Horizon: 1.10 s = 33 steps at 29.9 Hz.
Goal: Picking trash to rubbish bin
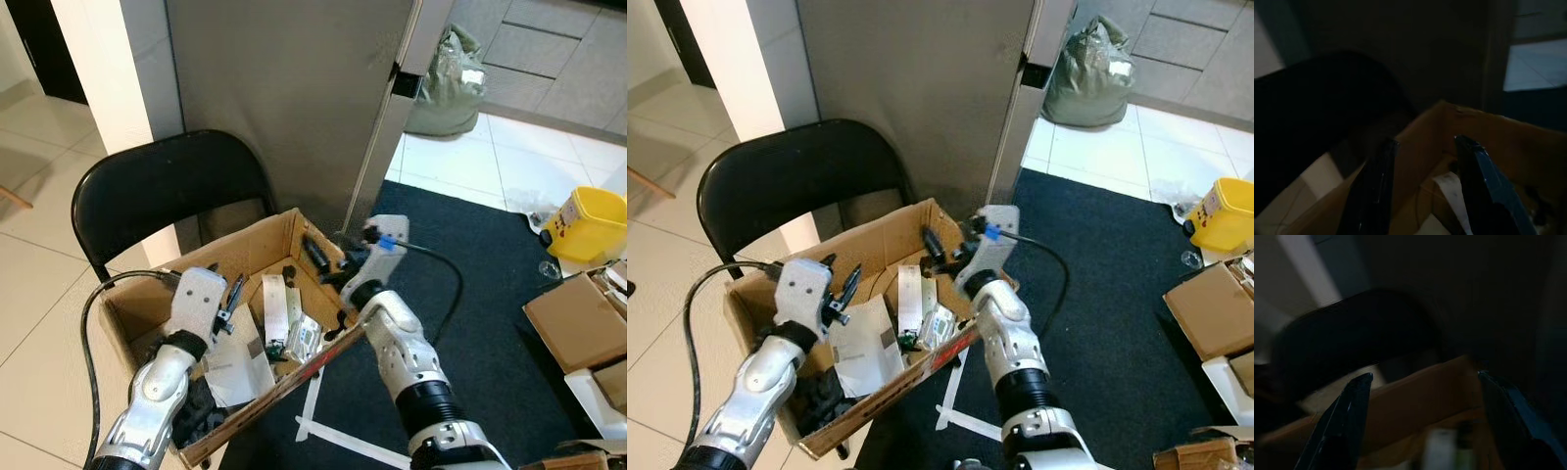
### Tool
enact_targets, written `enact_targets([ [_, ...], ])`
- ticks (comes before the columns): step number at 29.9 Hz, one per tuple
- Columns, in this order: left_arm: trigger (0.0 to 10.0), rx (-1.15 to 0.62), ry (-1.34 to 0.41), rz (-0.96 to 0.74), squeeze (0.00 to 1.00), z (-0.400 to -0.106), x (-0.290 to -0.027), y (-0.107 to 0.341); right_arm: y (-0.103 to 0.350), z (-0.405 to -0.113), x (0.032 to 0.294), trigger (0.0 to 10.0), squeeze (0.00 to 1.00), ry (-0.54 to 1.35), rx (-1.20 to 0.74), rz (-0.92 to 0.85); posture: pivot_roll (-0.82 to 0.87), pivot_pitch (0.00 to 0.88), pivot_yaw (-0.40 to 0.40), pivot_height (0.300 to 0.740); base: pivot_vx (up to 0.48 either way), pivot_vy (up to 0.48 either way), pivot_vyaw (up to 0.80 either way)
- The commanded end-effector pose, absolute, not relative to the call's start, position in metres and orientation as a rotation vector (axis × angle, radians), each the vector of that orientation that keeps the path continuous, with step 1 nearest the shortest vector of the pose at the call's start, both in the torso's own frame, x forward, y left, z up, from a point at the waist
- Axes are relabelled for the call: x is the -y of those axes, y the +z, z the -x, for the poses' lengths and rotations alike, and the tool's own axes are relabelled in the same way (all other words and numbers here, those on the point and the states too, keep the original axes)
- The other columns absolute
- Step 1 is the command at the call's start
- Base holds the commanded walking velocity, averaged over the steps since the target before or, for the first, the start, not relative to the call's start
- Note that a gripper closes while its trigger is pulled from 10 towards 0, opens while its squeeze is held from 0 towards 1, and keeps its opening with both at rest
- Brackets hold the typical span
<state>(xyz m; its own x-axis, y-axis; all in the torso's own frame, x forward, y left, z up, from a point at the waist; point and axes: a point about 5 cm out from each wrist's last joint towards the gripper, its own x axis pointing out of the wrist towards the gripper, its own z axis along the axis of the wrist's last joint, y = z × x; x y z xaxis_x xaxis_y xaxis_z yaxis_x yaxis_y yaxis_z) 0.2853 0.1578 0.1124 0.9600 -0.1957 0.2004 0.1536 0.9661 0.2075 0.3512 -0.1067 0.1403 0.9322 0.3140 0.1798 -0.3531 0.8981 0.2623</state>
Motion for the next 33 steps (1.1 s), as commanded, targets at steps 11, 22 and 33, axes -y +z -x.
enact_targets([
  [11,10.0,-0.003,0.003,-0.282,0.0,-0.274,-0.175,0.094,0.104,-0.322,0.149,10.0,0.0,0.269,0.065,0.009,0.01,0.138,-0.092,0.74,0.0,0.0,0.0],
  [22,10.0,-0.022,0.072,-0.244,0.0,-0.28,-0.173,0.1,0.091,-0.316,0.148,10.0,0.0,0.215,0.013,-0.051,0.0,0.12,-0.095,0.74,0.0,0.0,0.0],
  [33,10.0,-0.038,0.073,-0.229,0.0,-0.284,-0.171,0.099,0.087,-0.316,0.139,10.0,0.0,0.219,-0.009,-0.074,0.01,0.092,-0.098,0.74,0.0,0.0,-0.62],
])
